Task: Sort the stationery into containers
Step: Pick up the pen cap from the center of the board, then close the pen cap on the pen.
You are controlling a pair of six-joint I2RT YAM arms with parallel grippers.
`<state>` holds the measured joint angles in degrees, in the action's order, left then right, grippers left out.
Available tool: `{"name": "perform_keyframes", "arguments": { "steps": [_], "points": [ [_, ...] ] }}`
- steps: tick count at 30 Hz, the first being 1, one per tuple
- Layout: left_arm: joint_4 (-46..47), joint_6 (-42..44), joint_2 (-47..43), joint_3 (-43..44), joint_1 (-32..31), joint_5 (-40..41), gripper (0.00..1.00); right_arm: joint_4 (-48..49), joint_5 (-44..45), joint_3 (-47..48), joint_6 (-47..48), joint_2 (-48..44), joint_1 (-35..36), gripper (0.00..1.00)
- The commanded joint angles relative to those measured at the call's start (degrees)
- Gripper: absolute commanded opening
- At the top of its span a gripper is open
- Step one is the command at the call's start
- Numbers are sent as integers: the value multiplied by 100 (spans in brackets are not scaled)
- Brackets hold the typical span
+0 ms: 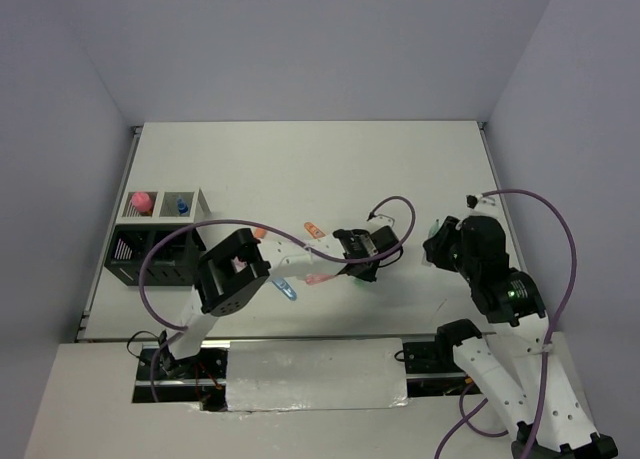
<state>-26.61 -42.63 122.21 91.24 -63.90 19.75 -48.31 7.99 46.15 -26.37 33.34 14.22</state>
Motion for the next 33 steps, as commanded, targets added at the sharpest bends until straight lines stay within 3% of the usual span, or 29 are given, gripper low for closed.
{"name": "perform_keyframes", "arguments": {
  "steps": [1, 3, 7, 9, 11, 14, 16, 18, 22, 26, 33],
  "points": [
    [181, -17, -836, -80, -35, -234, 0, 575, -673, 87, 447, -196, -16, 0],
    [410, 158, -1372, -115, -35, -261, 0, 848, -1569, 17, 536, -459, -24, 0],
    [586, 325, -2452, -273, 79, -50, 0, 1366, -2448, -123, 624, -644, -24, 0],
    [1138, 378, -3007, -780, 342, -268, 0, 1771, -3590, -290, 555, -706, -16, 0],
    [2092, 396, -3869, -1264, 711, -654, 0, 2596, -4589, -641, 239, -785, -15, 0],
    [3690, 589, -4977, -2301, 975, -1314, 0, 4158, -5349, -1247, -516, -996, 37, 0],
    [4477, 590, -5628, -3014, 1089, -1920, 0, 5758, -5983, -1757, -1446, -1058, 125, 0],
    [5479, 502, -6049, -3575, 1108, -2429, 0, 6925, -6194, -2030, -2062, -1023, 247, 0],
    [6684, 352, -6438, -4193, 1116, -2888, 0, 7924, -6029, -2145, -2285, -804, 1184, 0],
    [7598, 229, -6535, -4448, 1116, -3231, 0, 7968, -5695, -1943, -1863, -382, 2040, 0],
    [7750, 159, -6526, -4466, 1125, -3293, 0, 8241, -5519, -1969, -1898, -118, 2234, 0]
  ]
}}
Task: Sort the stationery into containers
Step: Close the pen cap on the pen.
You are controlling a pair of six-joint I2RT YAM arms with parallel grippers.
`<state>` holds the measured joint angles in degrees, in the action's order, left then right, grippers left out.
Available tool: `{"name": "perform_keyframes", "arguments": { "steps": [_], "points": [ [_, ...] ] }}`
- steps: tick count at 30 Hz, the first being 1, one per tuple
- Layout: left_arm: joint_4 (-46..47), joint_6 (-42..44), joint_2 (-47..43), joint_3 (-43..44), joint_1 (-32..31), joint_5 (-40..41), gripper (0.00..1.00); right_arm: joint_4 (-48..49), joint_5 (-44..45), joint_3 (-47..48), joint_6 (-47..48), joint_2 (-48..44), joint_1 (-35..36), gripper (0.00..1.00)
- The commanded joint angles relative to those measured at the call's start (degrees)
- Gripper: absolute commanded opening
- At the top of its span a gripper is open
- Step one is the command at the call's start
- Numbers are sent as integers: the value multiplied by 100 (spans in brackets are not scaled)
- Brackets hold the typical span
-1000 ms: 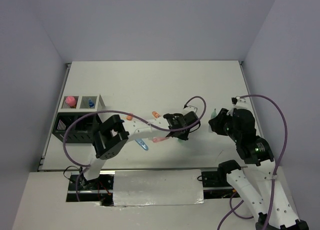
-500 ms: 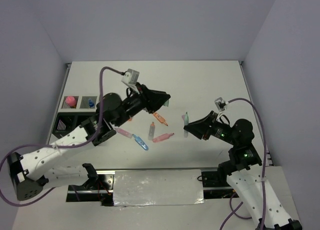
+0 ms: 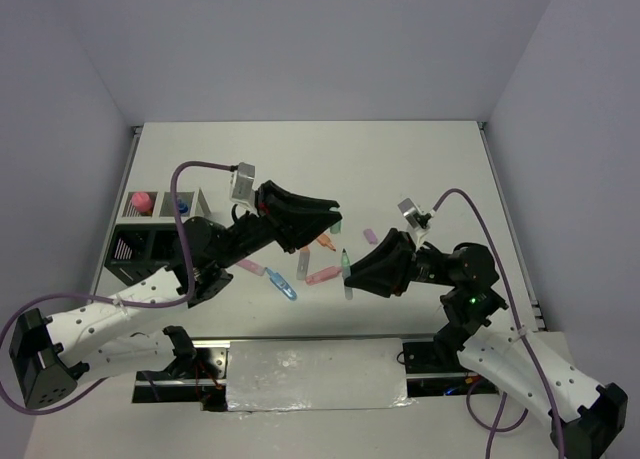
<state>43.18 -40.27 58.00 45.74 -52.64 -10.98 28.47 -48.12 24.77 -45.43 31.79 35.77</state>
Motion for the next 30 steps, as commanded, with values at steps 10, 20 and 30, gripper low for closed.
{"name": "perform_keyframes", "arguments": {
  "steps": [10, 20, 30],
  "points": [
    [1342, -420, -87, -302, 0, -97, 0, 581, 312, 370, 87, 301, 211, 0],
    [1378, -482, -113, -381, -9, 35, 0, 546, 461, 493, 210, 583, 246, 0],
    [1369, -429, -52, -478, -9, 79, 0, 546, 479, 625, 236, 583, 290, 0]
  ]
}}
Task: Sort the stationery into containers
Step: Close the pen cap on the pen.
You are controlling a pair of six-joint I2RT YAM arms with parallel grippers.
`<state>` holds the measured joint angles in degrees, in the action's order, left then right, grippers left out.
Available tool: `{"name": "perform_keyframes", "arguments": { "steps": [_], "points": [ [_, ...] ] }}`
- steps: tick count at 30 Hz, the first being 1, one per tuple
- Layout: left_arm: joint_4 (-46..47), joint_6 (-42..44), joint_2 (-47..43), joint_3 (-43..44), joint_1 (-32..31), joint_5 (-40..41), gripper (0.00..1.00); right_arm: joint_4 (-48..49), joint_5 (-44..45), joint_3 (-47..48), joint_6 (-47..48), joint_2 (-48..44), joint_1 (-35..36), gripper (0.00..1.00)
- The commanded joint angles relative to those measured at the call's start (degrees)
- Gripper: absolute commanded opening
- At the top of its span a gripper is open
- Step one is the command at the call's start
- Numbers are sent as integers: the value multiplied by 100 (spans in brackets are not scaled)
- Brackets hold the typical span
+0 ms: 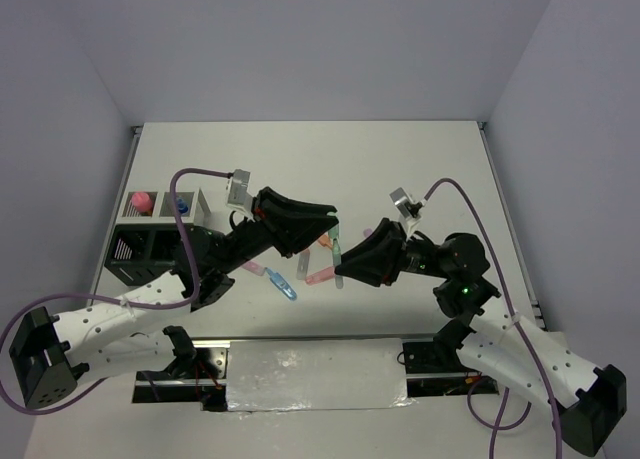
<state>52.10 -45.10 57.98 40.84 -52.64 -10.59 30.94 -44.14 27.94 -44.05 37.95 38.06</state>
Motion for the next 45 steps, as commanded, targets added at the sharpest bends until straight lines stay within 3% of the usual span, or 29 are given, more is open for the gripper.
{"name": "perform_keyframes", "arguments": {
  "steps": [1, 12, 22, 29, 31, 36, 40, 43, 45],
  "points": [
    [520, 45, -15, 3, -9, 31, 0, 273, 81, 343, 142, -25, 52, 0],
    [547, -25, 38, -111, -62, -40, 0, 88, 125, 764, 301, 291, 52, 0],
    [301, 19, -85, -138, -97, -110, 4, -1000, 397, 1810, 1117, 485, 43, 0],
    [-287, 344, -216, 161, -150, -119, 56, -1222, 81, 1987, 1575, 599, 61, 0],
    [-419, 476, -252, 214, -159, -66, 65, -1213, 64, 1908, 1575, 564, 52, 0],
    [-841, 757, -269, 530, -159, -83, 69, -1239, -7, 1793, 1523, 520, 52, 0],
    [-868, 819, -234, 565, -159, -215, 65, -1187, -51, 1767, 1426, 538, 52, 0],
    [-833, 828, -181, 557, -167, -400, 53, -1178, -147, 1820, 1329, 590, 70, 0],
    [-981, 854, -129, 592, -185, -444, 54, -1213, -156, 1864, 1312, 617, 70, 0]
  ]
}}
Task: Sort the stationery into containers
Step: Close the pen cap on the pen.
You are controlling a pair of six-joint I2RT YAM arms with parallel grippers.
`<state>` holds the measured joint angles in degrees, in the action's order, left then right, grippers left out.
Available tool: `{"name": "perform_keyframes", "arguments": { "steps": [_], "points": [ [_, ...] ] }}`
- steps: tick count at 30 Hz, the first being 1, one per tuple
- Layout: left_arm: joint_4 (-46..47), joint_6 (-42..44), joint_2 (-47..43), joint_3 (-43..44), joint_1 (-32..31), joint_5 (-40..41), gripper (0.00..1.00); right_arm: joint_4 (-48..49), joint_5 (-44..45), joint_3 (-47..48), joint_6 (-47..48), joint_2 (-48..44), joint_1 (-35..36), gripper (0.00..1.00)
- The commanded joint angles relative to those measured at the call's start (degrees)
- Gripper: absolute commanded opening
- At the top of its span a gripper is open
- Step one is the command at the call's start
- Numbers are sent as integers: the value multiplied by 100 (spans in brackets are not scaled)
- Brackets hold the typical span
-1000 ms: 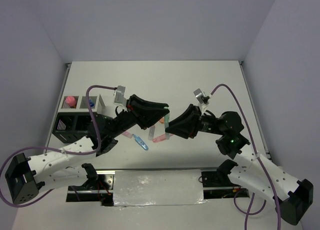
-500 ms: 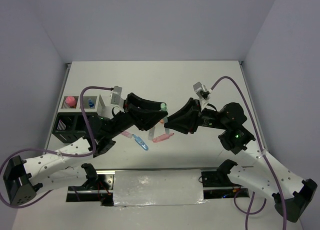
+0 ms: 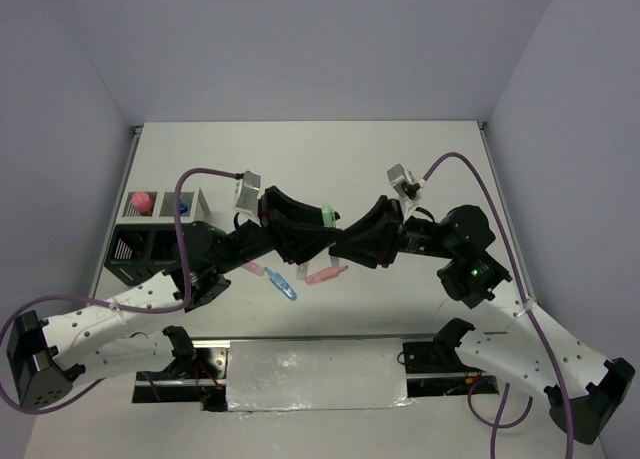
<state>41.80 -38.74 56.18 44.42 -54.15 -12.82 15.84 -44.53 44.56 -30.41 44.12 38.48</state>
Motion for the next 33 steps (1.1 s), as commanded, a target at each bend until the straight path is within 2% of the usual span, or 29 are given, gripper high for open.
{"name": "perform_keyframes", "arguments": {
  "steps": [1, 2, 4, 5, 6, 7, 8, 10, 11, 12, 15, 16, 18, 19, 21, 30, 33],
  "points": [
    [30, 227, 59, 225, -34, -238, 59, 280, -108, 237, -52, 9, 19, 0],
    [30, 227, 59, 207, -34, -239, 64, 236, -91, 255, -44, 0, 19, 0],
    [4, 227, 68, 190, -43, -265, 66, 209, -73, 290, -26, 0, 28, 0],
    [-14, 253, 77, 189, -52, -282, 60, 201, -73, 299, -26, 9, 28, 0],
    [-40, 262, 77, 198, -52, -274, 44, 192, -73, 317, -35, 0, 28, 0],
    [-49, 271, 86, 190, -52, -265, 39, 209, -82, 317, -43, 0, 28, 0],
    [-32, 279, 77, 172, -60, -308, 24, 209, -82, 326, -52, 9, 19, 0],
    [-49, 280, 68, 172, -61, -265, 10, 288, -117, 299, -79, 9, 19, 0],
    [-93, 288, 51, 207, -61, -256, 0, 315, -143, 256, -87, 9, 19, 0],
    [-93, 323, 33, 216, -61, -256, 0, 341, -152, 212, -88, -8, 28, 2],
    [-111, 393, -2, 347, -61, -431, 0, 455, -204, 54, -53, -43, 28, 17],
    [-93, 428, -20, 374, -61, -510, 0, 490, -231, 18, -44, -44, 37, 31],
    [-6, 464, -46, 435, -61, -808, 0, 561, -275, -113, -52, -61, 28, 46],
    [143, 464, -63, 436, -69, -914, 0, 683, -353, -157, -78, -61, 19, 57],
    [197, 438, -99, 453, -87, -916, 0, 737, -354, -245, -105, -53, 19, 64],
    [197, 446, 68, 453, -262, -424, 0, 675, -179, -105, -26, 123, 168, 64],
    [92, 534, 59, 479, -350, -116, 0, 632, -38, -35, 26, 141, 326, 61]
  ]
}}
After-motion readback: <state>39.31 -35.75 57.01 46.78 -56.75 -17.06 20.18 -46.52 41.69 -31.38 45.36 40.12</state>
